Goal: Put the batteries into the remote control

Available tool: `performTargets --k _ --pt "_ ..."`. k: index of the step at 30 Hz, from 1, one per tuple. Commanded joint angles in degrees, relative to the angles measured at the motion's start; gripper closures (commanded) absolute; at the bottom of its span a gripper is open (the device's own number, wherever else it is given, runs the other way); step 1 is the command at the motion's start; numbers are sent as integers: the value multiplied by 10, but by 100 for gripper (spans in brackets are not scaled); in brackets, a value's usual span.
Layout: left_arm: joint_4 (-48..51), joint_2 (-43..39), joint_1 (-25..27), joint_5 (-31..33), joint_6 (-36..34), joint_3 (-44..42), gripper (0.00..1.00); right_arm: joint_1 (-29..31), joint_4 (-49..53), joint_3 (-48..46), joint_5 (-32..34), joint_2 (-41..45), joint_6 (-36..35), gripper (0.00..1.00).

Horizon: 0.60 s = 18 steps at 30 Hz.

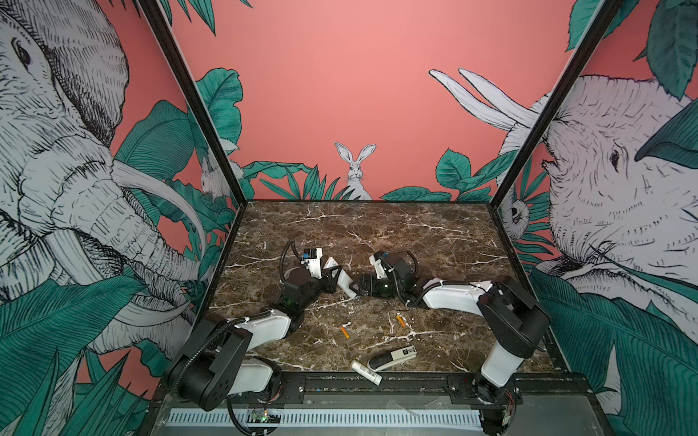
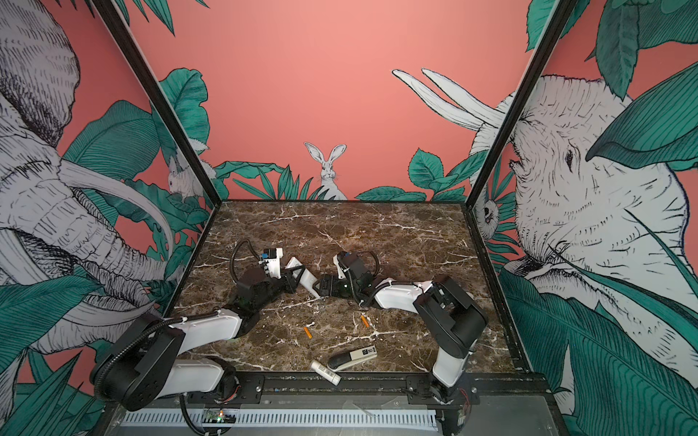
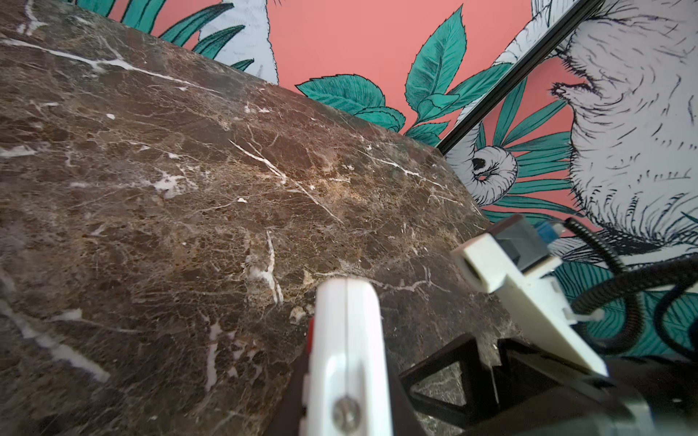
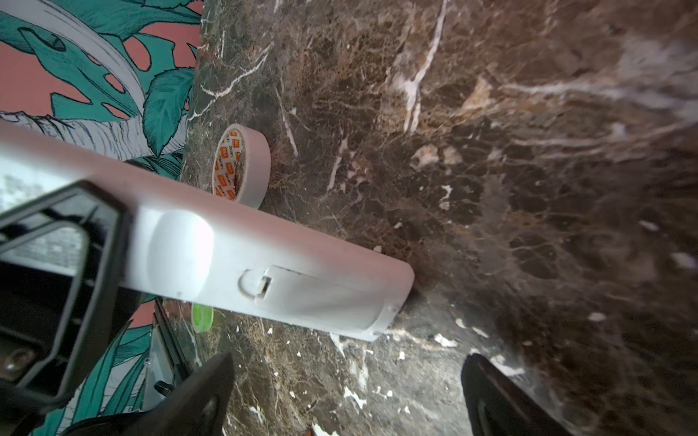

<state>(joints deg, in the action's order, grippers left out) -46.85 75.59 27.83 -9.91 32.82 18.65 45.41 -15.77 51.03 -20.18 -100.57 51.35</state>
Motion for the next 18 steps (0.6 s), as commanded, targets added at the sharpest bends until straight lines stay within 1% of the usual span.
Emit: performTargets --k 1,4,8,18 --pt "-25 -11 3 23 2 -12 100 6 -68 13 13 -19 60 14" --pt "-11 -16 3 26 -4 -15 100 6 -117 4 12 -37 88 20" --pt "9 -22 3 29 -7 -17 100 7 -156 6 1 -55 106 25" --pt "30 -22 3 33 -14 -17 100 7 -204 6 0 -82 133 28"
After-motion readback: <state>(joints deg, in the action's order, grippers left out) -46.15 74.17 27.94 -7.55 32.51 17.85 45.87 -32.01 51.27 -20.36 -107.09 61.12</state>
